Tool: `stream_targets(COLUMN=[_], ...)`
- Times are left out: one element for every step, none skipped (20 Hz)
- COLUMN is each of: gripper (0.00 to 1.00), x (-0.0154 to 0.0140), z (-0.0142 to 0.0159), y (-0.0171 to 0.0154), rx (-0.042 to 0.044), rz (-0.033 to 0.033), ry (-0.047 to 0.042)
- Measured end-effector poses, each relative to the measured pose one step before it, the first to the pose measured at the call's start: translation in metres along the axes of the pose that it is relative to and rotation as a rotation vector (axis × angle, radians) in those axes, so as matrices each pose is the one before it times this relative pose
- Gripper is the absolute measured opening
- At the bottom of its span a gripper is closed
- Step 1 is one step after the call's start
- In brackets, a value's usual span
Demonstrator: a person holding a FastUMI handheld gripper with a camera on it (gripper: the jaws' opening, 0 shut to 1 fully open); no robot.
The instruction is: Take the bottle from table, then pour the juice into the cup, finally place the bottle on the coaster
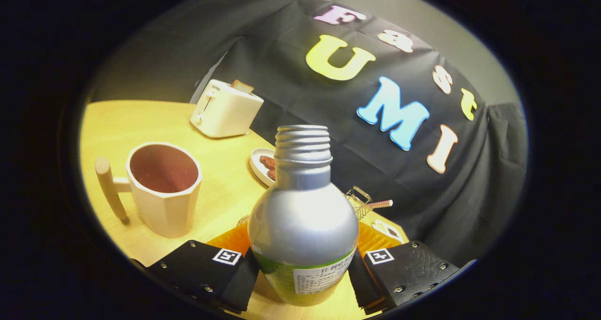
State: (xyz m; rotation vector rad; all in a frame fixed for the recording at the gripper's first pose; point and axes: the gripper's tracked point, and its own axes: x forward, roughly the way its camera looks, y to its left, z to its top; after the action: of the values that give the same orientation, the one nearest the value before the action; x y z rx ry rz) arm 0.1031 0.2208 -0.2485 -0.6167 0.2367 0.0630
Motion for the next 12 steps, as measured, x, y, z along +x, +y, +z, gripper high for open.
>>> stream_targets(gripper=[0.82, 0.82, 0.82, 0.82, 0.82, 0.82, 0.82, 0.82, 0.82, 0.82, 0.82, 0.82], x=[0.00024, -0.00033, -0.00003, -0.00045, 0.00046, 0.00015, -0.00130, 0.00101, 0.00086, -0.00053, 0.00017, 0.00034], z=[0.00026, 0.00072, -0.00105, -0.00038, 0.00236, 0.00066, 0.00159, 0.00088, 0.00012, 0.00026, 0.00086, -0.00021], y=[0.00048, 0.00241, 0.00350, 0.00210, 0.00094, -0.00091, 0.00003, -0.00029, -0.00116, -0.00059, 0.00150, 0.00097], rx=[-0.03939, -0.03769, -0.02865, -0.02539, -0.03172, -0.02987, -0.02480, -0.02219, -0.02478, -0.02534, -0.02345, -0.01828], rz=[-0.00554, 0.00062, 0.00615, 0.00326, -0.00231, -0.00643, -0.00044, -0.00474, -0.01078, -0.01116, -0.00449, -0.00356], ry=[-0.00484, -0.00305, 0.00172, -0.00313, -0.00645, -0.00040, -0.00290, -0.00404, -0.00176, -0.00022, -0.00218, -0.00069])
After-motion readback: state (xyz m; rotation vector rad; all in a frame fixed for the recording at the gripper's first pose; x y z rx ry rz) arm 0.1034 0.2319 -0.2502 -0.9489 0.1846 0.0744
